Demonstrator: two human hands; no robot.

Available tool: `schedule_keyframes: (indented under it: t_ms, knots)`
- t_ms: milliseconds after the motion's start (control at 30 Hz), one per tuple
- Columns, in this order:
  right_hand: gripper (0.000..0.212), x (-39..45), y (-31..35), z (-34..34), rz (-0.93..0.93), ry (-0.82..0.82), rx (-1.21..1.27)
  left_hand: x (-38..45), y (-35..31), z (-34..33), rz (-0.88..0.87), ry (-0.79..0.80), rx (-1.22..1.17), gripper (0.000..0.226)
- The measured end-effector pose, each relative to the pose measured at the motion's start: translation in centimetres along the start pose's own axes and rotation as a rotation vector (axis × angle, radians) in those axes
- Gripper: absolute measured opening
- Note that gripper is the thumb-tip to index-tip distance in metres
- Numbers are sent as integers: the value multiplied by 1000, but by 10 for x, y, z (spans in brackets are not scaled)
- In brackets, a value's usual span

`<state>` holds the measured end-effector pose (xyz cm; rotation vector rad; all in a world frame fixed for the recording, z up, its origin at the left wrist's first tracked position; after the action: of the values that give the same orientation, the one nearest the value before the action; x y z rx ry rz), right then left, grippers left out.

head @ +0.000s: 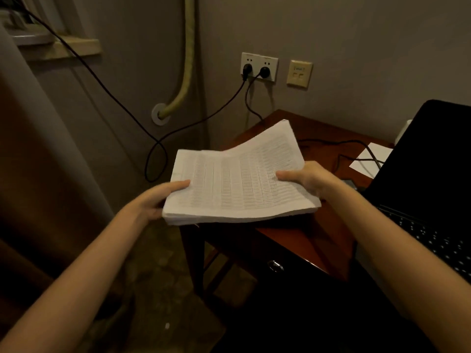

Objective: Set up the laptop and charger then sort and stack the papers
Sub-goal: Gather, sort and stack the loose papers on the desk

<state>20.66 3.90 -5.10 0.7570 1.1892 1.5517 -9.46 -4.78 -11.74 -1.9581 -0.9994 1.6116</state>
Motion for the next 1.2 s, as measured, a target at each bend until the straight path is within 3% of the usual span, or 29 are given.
schedule_keyframes:
  t_ms: [67,133,167,267,433,533,600,667,800,1000,1200]
  knots:
    - [32,10,2,-7,4,69,-107,2,23,1,-47,138,-153,82]
    - [27,22,1,-16,22,131,-233,-3,38,-2,-124,210,-269,58]
    - [28,30,3,-21,31,153,-302,-6,42,-3,-147,211,-292,53]
    - [52,57,9,-29,117,134,-662,-11,49,-5,-174,175,-237,82]
    - [66,63,9,-34,251,-57,-976,-12,60,-14,-167,68,-270,64]
    - [70,52,-6,-28,246,-160,-1019,-15,64,-34,-190,69,-263,56]
    - [62,40,-9,-27,337,-250,-1042,-18,67,-52,-207,43,-284,41]
    - [53,25,-12,-27,435,-299,-948,-17,68,-70,-219,22,-319,35]
    - [36,4,-27,-23,450,-284,-780,-9,56,-93,-215,-29,-341,33]
    - [28,-13,-43,-25,486,-234,-778,0,30,-106,-166,-86,-115,35]
    - [26,-27,-47,-33,508,-199,-737,-13,24,-74,-14,-421,541,60]
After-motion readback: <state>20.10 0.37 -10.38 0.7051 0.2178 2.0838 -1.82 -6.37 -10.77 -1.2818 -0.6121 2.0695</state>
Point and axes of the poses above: each hand's wrist, its own x-axis towards the middle knuckle, its own z-axis out of the back of the hand, y = z × x, the point moved 5 cm from there along x, towards the middle knuckle, and after that the axes turned 14 degrees about z, right-handed, at the moved point
